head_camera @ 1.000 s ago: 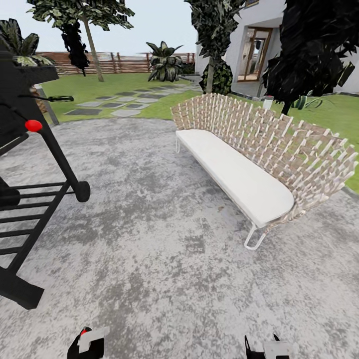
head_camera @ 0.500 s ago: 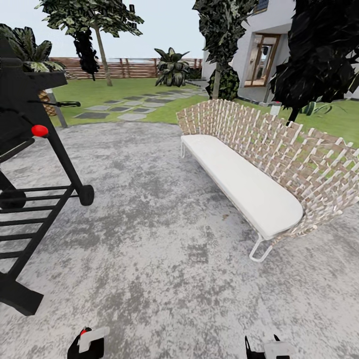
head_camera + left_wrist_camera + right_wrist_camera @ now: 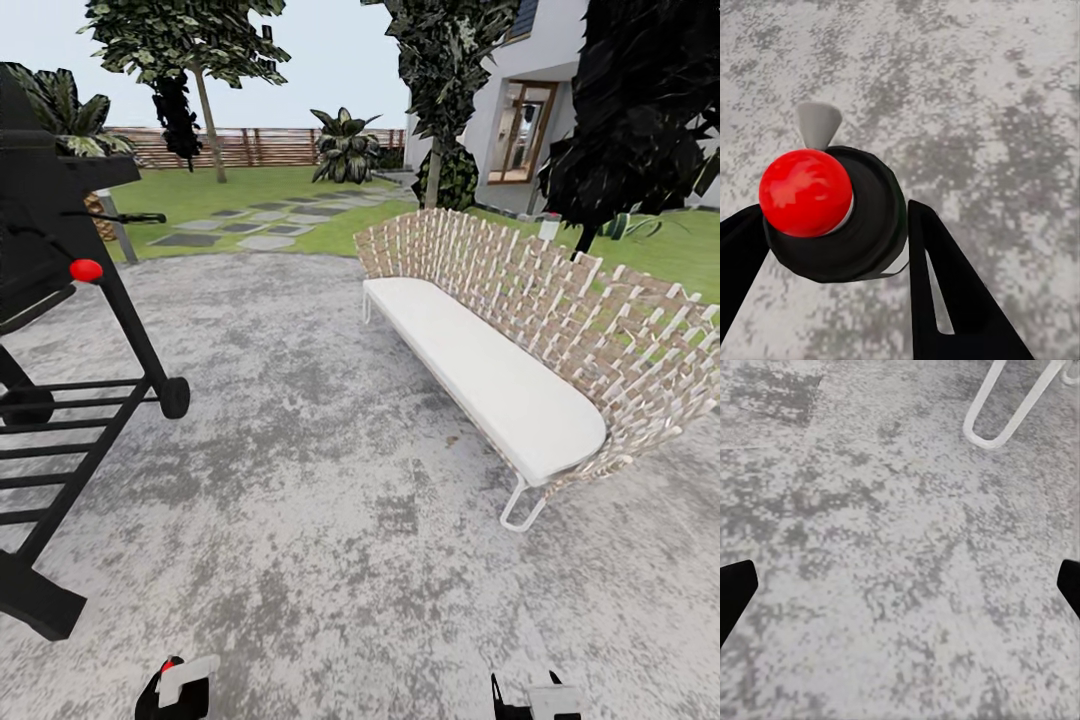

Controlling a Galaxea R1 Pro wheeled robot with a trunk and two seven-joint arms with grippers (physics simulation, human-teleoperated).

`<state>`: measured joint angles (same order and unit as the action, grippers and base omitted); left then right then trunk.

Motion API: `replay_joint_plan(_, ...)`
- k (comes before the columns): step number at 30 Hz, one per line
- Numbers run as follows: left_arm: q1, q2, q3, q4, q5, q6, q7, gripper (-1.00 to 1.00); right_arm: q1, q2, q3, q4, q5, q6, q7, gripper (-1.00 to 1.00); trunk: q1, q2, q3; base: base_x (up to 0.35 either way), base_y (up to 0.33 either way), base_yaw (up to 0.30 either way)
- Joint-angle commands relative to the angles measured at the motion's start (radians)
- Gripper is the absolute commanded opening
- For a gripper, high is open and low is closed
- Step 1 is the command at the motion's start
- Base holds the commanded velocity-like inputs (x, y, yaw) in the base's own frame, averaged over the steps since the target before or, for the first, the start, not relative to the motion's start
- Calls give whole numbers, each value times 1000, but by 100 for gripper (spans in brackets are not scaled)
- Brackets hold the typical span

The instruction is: In the garden, pick up the pesticide atomizer on the floor and spray pesticide onto both trees until each tree trunk is fully covered.

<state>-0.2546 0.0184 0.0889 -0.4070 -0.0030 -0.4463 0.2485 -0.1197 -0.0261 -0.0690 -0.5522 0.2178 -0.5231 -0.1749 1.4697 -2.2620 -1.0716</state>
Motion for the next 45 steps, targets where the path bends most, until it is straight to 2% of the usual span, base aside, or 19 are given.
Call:
replay_joint_plan(1,0,0,0,0,0,0,0,-100,0,0,0,0,0,0,0,100,0,0,2,0,0,0)
replay_joint_plan(5,0,0,0,0,0,0,0,-100,0,0,0,0,0,0,0,100,0,0,8,0,0,0)
replay_joint_plan(22,0,0,0,0,0,0,0,-100,0,0,0,1,0,0,0,100,-65,119,87,0,0,0)
replay_joint_plan(38,1,-1,-1,0,-6,-2,1,-100,0,0,0,2,0,0,0,100,-65,119,111,0,0,0)
replay_joint_plan(45,2,0,1,0,-1,-2,0,-100,0,0,0,2,0,0,0,100,-38,70,100,0,0,0)
